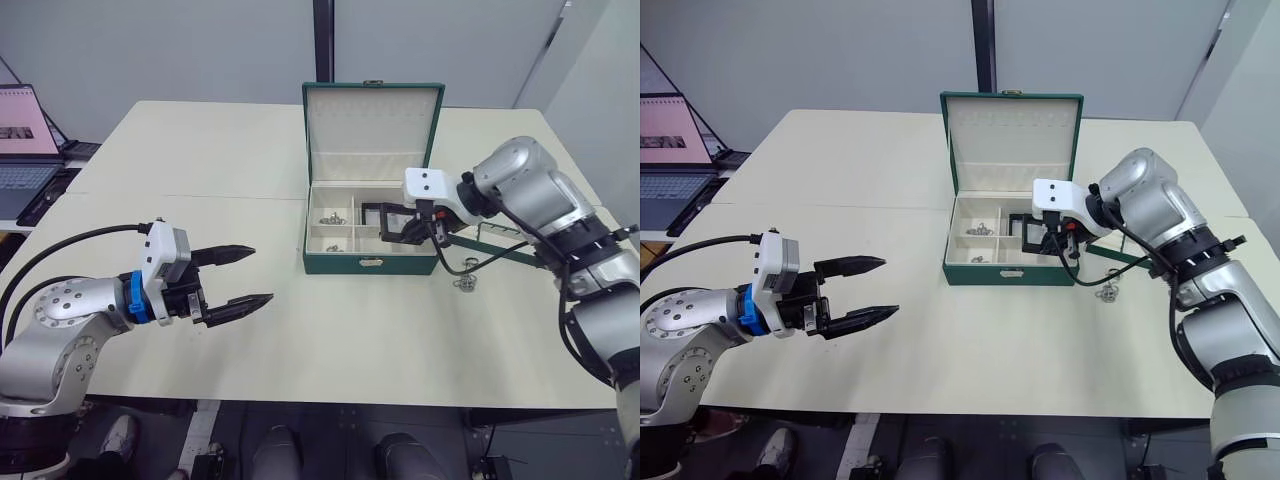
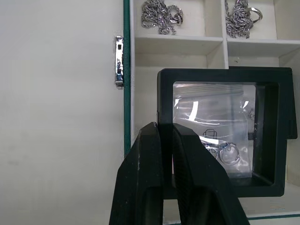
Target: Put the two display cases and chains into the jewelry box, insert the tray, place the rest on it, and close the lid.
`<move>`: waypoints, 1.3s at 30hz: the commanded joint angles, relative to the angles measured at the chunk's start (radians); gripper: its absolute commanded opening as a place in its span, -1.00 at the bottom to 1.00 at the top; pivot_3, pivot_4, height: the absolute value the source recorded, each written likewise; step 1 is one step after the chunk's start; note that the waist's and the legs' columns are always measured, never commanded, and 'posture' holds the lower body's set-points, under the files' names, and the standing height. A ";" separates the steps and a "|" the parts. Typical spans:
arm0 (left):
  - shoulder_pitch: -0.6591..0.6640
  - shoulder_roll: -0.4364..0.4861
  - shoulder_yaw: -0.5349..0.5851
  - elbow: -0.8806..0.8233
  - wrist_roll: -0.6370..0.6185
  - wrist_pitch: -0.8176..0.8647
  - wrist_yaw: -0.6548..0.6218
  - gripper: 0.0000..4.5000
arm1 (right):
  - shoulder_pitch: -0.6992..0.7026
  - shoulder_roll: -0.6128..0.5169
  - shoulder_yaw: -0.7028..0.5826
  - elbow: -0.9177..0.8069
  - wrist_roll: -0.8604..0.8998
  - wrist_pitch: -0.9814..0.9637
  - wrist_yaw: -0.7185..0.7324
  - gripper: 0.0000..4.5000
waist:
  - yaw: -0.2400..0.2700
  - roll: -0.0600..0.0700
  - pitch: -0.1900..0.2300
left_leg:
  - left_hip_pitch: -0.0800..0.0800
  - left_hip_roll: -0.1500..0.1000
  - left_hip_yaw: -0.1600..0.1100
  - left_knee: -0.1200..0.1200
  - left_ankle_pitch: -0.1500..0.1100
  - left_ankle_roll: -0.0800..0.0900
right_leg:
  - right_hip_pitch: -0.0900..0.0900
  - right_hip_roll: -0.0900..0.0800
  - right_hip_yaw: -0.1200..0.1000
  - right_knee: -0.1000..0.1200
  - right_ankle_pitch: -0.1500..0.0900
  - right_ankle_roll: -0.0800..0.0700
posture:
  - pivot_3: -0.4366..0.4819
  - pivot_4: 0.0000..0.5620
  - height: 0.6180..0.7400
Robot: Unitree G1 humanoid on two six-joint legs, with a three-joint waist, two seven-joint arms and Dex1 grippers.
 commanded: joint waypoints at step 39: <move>-0.049 0.013 -0.005 -0.037 0.017 0.002 0.026 1.00 | -0.050 0.099 -0.070 0.161 -0.063 -0.078 -0.023 0.20 | -0.001 0.000 0.000 | 0.000 0.000 0.003 -0.002 0.000 0.000 | -0.005 0.000 0.002 0.006 0.000 0.000 | -0.05 -0.47 1.00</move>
